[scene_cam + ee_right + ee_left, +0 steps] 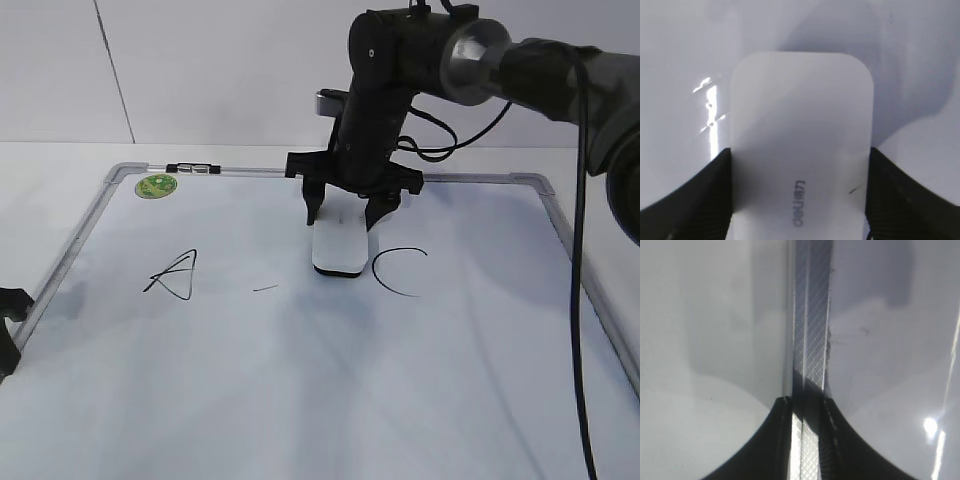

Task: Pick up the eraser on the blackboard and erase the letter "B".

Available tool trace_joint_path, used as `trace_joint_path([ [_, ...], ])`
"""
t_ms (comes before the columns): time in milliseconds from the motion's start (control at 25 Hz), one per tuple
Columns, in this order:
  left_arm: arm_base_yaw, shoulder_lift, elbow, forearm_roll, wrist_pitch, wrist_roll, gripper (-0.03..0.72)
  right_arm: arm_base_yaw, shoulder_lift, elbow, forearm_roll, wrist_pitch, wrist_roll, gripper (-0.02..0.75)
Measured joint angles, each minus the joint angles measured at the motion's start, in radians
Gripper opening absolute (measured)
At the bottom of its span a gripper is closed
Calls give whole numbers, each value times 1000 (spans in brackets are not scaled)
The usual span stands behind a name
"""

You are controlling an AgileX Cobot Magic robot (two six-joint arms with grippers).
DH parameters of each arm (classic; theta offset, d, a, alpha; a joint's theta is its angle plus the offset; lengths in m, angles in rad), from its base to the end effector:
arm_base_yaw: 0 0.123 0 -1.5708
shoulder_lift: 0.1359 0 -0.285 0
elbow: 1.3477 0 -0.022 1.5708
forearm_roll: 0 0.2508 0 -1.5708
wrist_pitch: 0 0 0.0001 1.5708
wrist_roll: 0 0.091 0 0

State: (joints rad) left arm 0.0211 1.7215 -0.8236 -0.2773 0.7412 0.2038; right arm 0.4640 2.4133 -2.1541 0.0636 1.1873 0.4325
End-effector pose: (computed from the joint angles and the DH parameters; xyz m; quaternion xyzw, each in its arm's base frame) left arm 0.2729 -0.0111 0.1404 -0.0103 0.9954 -0.0926 0.0199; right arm 0.4504 0.2314 0.1721 -0.0069 0.9939 0.0733 0.0818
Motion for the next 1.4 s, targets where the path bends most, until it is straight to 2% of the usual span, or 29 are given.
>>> trace_joint_path([
  [360,0,0,0,0,2,0,89,40,0,2,-12,0,-12,542],
  [960,0,0,0,0,2,0,89,237,0,4,-10,15,-17,542],
  [1200,0,0,0,0,2,0,89,263,0,4,59,15,-17,542],
  [1400,0,0,0,0,2,0,89,268,0,4,41,15,-12,542],
])
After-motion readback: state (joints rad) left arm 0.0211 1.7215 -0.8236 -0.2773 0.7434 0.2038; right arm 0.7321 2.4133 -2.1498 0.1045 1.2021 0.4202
